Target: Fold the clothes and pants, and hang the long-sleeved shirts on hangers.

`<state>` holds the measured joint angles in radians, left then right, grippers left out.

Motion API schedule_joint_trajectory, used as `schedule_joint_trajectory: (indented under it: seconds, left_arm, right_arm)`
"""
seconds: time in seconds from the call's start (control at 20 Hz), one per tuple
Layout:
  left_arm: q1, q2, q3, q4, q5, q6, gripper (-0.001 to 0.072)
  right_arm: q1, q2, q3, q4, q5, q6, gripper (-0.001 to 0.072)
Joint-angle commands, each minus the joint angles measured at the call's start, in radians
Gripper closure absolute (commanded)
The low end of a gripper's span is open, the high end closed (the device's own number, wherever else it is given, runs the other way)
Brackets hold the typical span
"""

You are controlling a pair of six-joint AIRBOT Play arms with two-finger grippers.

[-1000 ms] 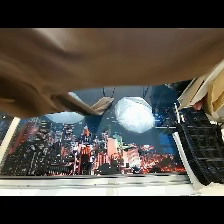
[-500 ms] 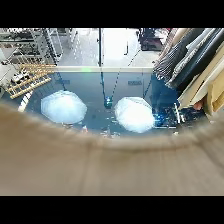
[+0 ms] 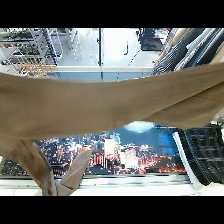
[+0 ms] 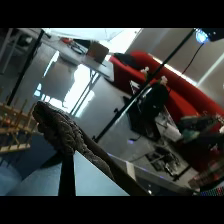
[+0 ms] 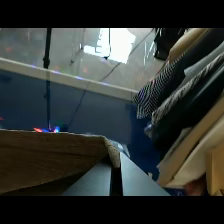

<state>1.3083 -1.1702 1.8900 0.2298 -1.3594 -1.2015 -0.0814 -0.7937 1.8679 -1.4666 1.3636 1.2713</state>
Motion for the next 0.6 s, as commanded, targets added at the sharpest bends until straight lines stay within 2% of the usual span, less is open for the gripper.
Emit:
schedule_joint_trajectory:
  seconds: [0.0,0.15,0.3,0.4,0.55]
  left_arm:
    - [-0.012,-0.034,0.0,0.024,-0.069,0.006,0.0693]
    - [-0.012,-0.049,0.0,0.02,-0.092,0.01,0.0693]
    - [-0.012,-0.055,-0.001,0.021,-0.148,0.063,0.0693]
    - [-0.014,-0.065,-0.001,0.033,-0.188,0.123,0.0694]
    - [-0.064,-0.114,-0.01,0.142,-0.234,0.163,0.0693]
  right_arm:
    - [0.0,0.001,-0.008,-0.084,0.076,-0.002,0.0697]
    - [0.0,0.0,-0.008,-0.102,0.077,0.0,0.0697]
    - [0.0,-0.008,-0.008,-0.101,0.084,0.042,0.0697]
    - [0.0,-0.033,-0.014,-0.101,0.142,0.087,0.0698]
    - [0.0,-0.093,-0.126,-0.096,0.185,0.153,0.0698]
